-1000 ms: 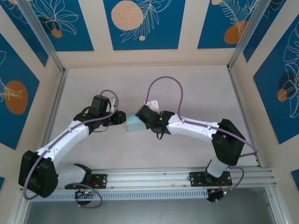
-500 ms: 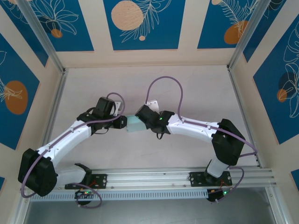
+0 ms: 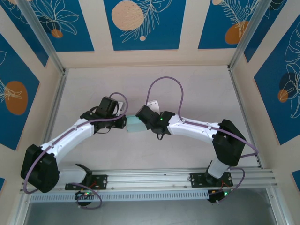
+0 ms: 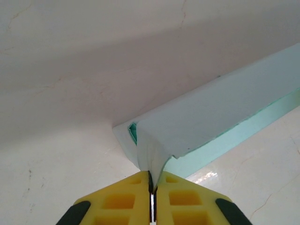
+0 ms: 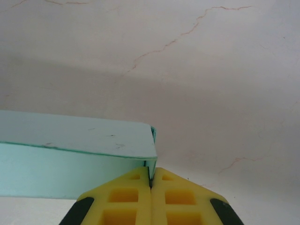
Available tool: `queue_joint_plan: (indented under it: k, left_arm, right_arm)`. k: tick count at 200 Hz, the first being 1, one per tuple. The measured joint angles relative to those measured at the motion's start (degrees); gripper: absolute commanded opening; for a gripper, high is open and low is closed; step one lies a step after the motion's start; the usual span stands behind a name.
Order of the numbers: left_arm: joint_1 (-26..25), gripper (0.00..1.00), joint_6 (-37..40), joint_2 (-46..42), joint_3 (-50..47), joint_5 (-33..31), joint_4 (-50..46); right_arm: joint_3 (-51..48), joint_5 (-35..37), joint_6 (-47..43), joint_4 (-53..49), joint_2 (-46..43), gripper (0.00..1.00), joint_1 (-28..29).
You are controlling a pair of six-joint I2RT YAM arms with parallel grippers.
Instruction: Fold the paper box
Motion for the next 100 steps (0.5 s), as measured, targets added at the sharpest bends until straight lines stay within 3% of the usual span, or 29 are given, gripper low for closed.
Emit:
queue_joint_plan:
  k: [100]
  left_arm:
    - [0.0, 0.0, -2.9, 0.0, 0.7, 2.2, 0.0]
  right_arm:
    - [0.0, 0.2, 0.0, -0.3, 0.0, 0.0, -0.1]
